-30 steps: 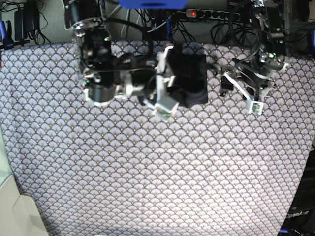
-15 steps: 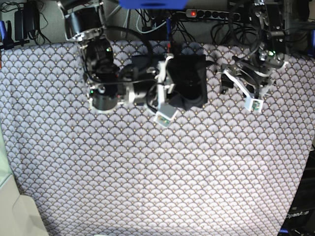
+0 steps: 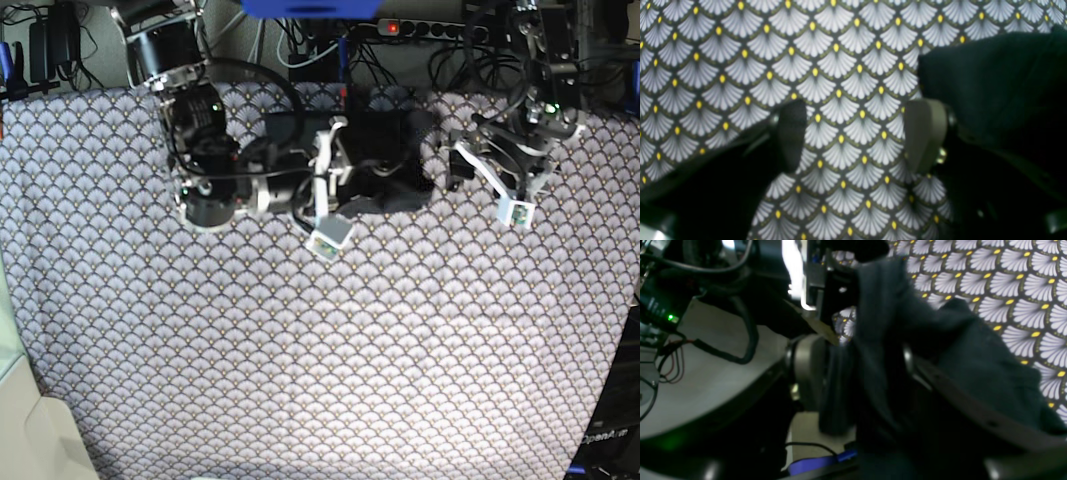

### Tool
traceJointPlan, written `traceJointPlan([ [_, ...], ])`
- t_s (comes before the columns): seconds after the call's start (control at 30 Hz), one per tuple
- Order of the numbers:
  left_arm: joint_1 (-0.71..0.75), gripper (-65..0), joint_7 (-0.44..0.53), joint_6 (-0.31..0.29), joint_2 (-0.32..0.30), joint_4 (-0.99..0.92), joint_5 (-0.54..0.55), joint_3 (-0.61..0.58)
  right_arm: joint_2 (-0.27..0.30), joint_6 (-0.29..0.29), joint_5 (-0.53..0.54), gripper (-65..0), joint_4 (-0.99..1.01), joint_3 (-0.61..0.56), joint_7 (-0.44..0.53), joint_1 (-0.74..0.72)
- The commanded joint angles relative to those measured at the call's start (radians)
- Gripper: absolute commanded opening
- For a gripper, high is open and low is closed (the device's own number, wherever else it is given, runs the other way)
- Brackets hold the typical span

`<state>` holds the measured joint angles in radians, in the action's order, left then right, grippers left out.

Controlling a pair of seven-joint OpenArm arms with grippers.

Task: Fold the T-shirt properly
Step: 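Press the folded bundle together with both grippers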

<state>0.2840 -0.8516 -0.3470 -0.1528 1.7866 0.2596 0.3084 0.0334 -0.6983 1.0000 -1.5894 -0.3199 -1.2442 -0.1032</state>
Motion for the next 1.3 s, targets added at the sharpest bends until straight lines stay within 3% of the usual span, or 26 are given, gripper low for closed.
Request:
traceJointPlan([
  [0.0, -0.007, -20.2, 0.019, -0.002, -0.009, 0.02, 0.01, 0.004, -0.005, 0.0, 0.038, -33.2, -0.018, 0.0, 0.024, -0.037],
  [0.23, 0.014, -20.2, 0.019, -0.002, -0.011, 0.02, 0.004, 0.011, -0.002, 0.0, 0.039, -33.4, -0.018, 0.008, 0.022, -0.092],
  [0.43, 0.059, -20.2, 0.019, -0.004, -0.044, 0.065, 0.01, 0.128, 0.079, 0.0, 0.041, -36.6, -0.018, 0.061, 0.021, -0.088],
  [0.63, 0.099, -20.2, 0.007, -0.174, -0.055, 0.088, 0.0, 0.232, 0.105, 0.0, 0.043, -42.6, -0.019, 0.066, 0.019, -0.054],
  [0.8, 0.165, -20.5, 0.007, -0.272, -0.051, 0.161, 0.0, 0.228, 0.122, 0.0, 0.043, -56.5, -0.019, 0.066, 0.025, -0.028],
  [0.9, 0.194, -28.6, 0.007, -0.338, -0.049, 0.198, 0.0, 0.228, 0.145, 0.0, 0.041, -65.0, -0.021, 0.066, 0.025, -0.036],
  [1.13, 0.238, -62.7, 0.007, -0.351, -0.049, 0.2, -0.041, 0.226, 0.228, 0.0, 0.041, -65.0, -0.099, 0.15, 0.04, -0.043],
  [1.27, 0.242, -65.0, 0.007, -0.351, -0.021, 0.195, -0.196, 0.133, 0.277, 0.0, 0.039, -65.0, -0.11, 0.229, 0.042, -0.043],
])
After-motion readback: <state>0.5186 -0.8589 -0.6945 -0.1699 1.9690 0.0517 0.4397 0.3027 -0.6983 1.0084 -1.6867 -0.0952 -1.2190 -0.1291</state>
